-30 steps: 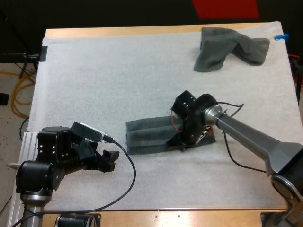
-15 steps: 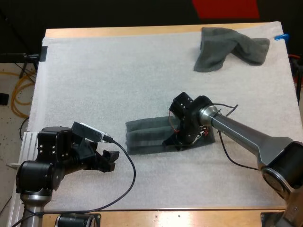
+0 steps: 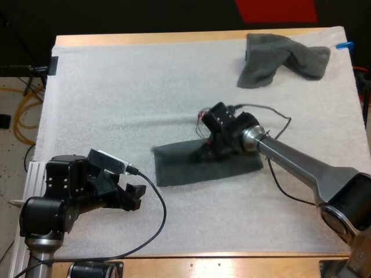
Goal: Pick towel from pile fold and stack
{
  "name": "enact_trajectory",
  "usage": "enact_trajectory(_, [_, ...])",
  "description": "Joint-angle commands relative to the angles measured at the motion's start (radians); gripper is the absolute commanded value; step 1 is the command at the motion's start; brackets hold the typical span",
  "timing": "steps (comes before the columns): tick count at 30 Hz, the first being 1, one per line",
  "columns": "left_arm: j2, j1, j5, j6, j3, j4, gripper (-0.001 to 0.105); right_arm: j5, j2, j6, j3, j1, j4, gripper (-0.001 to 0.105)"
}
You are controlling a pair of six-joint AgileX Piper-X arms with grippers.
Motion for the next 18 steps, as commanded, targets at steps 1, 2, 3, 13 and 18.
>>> enact_trajectory(1, [-0.006, -0.004, -0.001, 0.005, -0.008, 0.003, 0.070, 0.027, -0.015, 0.003, -0.037, -0.003, -0.029, 0.000])
enact_trajectory(2, [-0.006, -0.004, -0.001, 0.005, -0.008, 0.003, 0.070, 0.042, -0.017, 0.003, -0.053, -0.003, -0.034, 0.000])
enact_trajectory(3, [-0.006, -0.004, -0.001, 0.005, -0.008, 0.003, 0.070, 0.068, -0.021, 0.001, -0.082, -0.003, -0.040, 0.000])
enact_trajectory(13, [-0.006, -0.004, -0.001, 0.005, -0.008, 0.003, 0.070, 0.171, -0.154, -0.003, -0.198, -0.003, -0.028, 0.000])
enact_trajectory(18, [-0.006, -0.004, -0.001, 0.005, -0.008, 0.003, 0.070, 0.171, -0.258, -0.004, -0.198, -0.003, 0.027, 0.011])
